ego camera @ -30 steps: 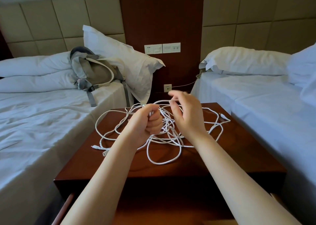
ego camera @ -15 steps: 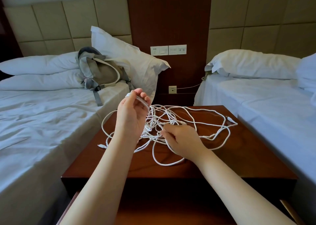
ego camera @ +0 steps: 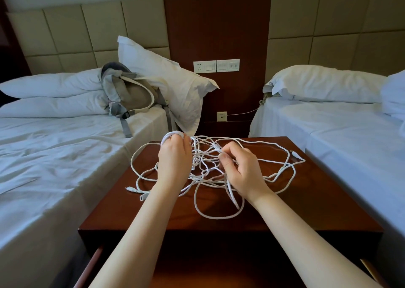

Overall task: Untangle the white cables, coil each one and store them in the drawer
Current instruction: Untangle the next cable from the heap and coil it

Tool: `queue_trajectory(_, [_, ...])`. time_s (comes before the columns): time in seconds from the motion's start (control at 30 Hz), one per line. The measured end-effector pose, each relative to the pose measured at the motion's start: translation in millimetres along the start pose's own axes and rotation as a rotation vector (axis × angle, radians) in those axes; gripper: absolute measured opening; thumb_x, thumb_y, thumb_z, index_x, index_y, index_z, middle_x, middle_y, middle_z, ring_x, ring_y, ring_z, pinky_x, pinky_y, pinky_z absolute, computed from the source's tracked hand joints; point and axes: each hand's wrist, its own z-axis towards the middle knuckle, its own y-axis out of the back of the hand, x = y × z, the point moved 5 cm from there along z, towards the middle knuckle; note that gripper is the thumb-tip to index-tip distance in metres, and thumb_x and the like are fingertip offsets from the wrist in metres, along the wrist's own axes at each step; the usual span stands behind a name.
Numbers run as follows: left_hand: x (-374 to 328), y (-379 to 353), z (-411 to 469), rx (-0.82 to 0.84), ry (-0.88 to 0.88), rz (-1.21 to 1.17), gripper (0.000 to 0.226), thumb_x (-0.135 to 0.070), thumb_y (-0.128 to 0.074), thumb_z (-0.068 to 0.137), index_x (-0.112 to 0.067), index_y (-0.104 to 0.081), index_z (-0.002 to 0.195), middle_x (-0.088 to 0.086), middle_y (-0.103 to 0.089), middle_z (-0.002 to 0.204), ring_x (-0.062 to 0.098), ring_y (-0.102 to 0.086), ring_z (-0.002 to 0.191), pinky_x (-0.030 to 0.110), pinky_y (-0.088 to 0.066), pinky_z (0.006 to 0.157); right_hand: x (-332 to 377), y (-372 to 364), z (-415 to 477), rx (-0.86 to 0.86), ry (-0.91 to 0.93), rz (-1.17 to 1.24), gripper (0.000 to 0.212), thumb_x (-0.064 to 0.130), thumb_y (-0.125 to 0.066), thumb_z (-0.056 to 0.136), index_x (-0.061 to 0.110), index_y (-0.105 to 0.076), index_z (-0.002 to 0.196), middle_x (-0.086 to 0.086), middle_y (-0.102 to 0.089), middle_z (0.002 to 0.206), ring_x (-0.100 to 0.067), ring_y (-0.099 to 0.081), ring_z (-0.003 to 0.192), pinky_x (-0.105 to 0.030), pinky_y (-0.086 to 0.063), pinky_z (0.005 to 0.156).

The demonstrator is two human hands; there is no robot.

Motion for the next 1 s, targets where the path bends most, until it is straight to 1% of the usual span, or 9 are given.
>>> queue_trajectory(0.07, [-9.7, -3.1, -3.3, 0.026, -0.096, 0.103, 0.021, 0.005, -0.049, 0.090, 0.000, -0.052, 0.070, 0.014, -0.049, 0.062, 0.027, -0.049, 0.054, 0.027, -0.031, 0.054, -1.7, 1.8, 2.1, -0.028, -0.026, 0.070, 0.019, 0.024, -0.044, 0.096, 0.015, -0.053, 0.082, 0.009, -0.048, 0.060, -0.011, -0.049, 0.052, -0.022, -0.040, 0.051])
queue_trajectory(0.13, [-11.9, -5.6, -2.8, 0.079, -0.026, 0.135, 0.019, -0.001, -0.043, 0.095, -0.002, -0.052, 0.078, 0.008, -0.047, 0.068, 0.025, -0.047, 0.063, 0.030, -0.034, 0.060, -2.2, 5.4, 4.0, -0.088, -0.016, 0.073, 0.016, 0.021, -0.046, 0.097, 0.013, -0.056, 0.086, 0.013, -0.046, 0.059, -0.007, -0.047, 0.052, -0.012, -0.035, 0.051])
queue_trajectory(0.27, [-11.9, -12.2, -3.6, 0.264, 0.014, 0.034, 0.041, -0.012, -0.036, 0.099, -0.012, -0.032, 0.059, 0.005, -0.040, 0.065, 0.020, -0.039, 0.062, 0.031, -0.028, 0.060, -0.8, 9.7, 6.5, -0.176, -0.011, 0.034, 0.020, 0.027, -0.047, 0.096, 0.013, -0.059, 0.090, 0.020, -0.046, 0.061, -0.003, -0.049, 0.052, -0.008, -0.033, 0.051])
queue_trajectory(0.37, [-14.5, -18.6, -3.0, 0.442, 0.183, -0.244, 0.050, -0.029, -0.034, 0.101, -0.007, -0.039, 0.056, 0.004, -0.041, 0.050, 0.012, -0.034, 0.046, 0.027, -0.030, 0.051, 1.3, 11.6, 7.7, -0.215, -0.056, 0.051, 0.019, 0.029, -0.049, 0.097, 0.014, -0.059, 0.090, 0.017, -0.049, 0.063, -0.006, -0.050, 0.055, -0.009, -0.033, 0.051])
queue_trajectory(0.47, [-17.9, -31.2, -12.5, 0.799, 0.407, -0.561, 0.064, -0.055, -0.028, 0.095, -0.014, -0.041, 0.048, -0.004, -0.029, 0.039, 0.010, -0.023, 0.037, 0.019, -0.022, 0.040, 2.9, 12.1, 8.7, -0.213, -0.104, 0.105, 0.013, 0.025, -0.050, 0.097, 0.017, -0.057, 0.090, 0.014, -0.050, 0.063, -0.008, -0.050, 0.053, -0.012, -0.035, 0.049])
queue_trajectory(0.53, [-23.9, -34.8, -19.8, 1.010, 0.421, -0.742, 0.066, -0.064, -0.026, 0.087, -0.017, -0.041, 0.043, -0.004, -0.024, 0.039, 0.009, -0.019, 0.036, 0.016, -0.019, 0.037, 0.7, 11.6, 9.0, -0.206, -0.132, 0.123, 0.012, 0.022, -0.050, 0.098, 0.018, -0.058, 0.090, 0.014, -0.050, 0.061, -0.007, -0.049, 0.052, -0.013, -0.035, 0.048])
queue_trajectory(0.7, [-36.1, -31.6, -28.3, 1.242, 0.465, -1.116, 0.044, -0.039, -0.035, 0.085, -0.014, -0.046, 0.050, -0.006, -0.028, 0.040, 0.004, -0.022, 0.034, 0.016, -0.016, 0.036, -3.4, 4.7, 7.7, -0.143, -0.205, 0.138, 0.017, 0.025, -0.047, 0.096, 0.023, -0.062, 0.088, 0.012, -0.055, 0.062, -0.007, -0.050, 0.055, -0.016, -0.035, 0.053])
queue_trajectory(0.83, [-40.6, -25.9, -29.6, 1.328, 0.427, -1.336, 0.035, -0.027, -0.036, 0.086, -0.012, -0.050, 0.057, -0.007, -0.035, 0.042, 0.003, -0.030, 0.036, 0.014, -0.028, 0.038, 4.0, -0.3, 7.1, -0.038, -0.251, 0.214, 0.020, 0.030, -0.043, 0.093, 0.035, -0.059, 0.083, 0.000, -0.055, 0.062, -0.019, -0.048, 0.057, -0.028, -0.038, 0.053])
queue_trajectory(1.0, [-51.6, -24.3, -22.4, 1.308, 0.383, -1.668, 0.041, -0.024, -0.025, 0.091, -0.008, -0.053, 0.066, -0.003, -0.028, 0.048, 0.008, -0.029, 0.039, 0.017, -0.035, 0.043, 3.4, -15.5, -0.1, 0.124, -0.333, 0.261, 0.028, 0.022, -0.039, 0.090, 0.003, -0.059, 0.086, -0.014, -0.055, 0.066, -0.014, -0.044, 0.055, -0.024, -0.038, 0.057])
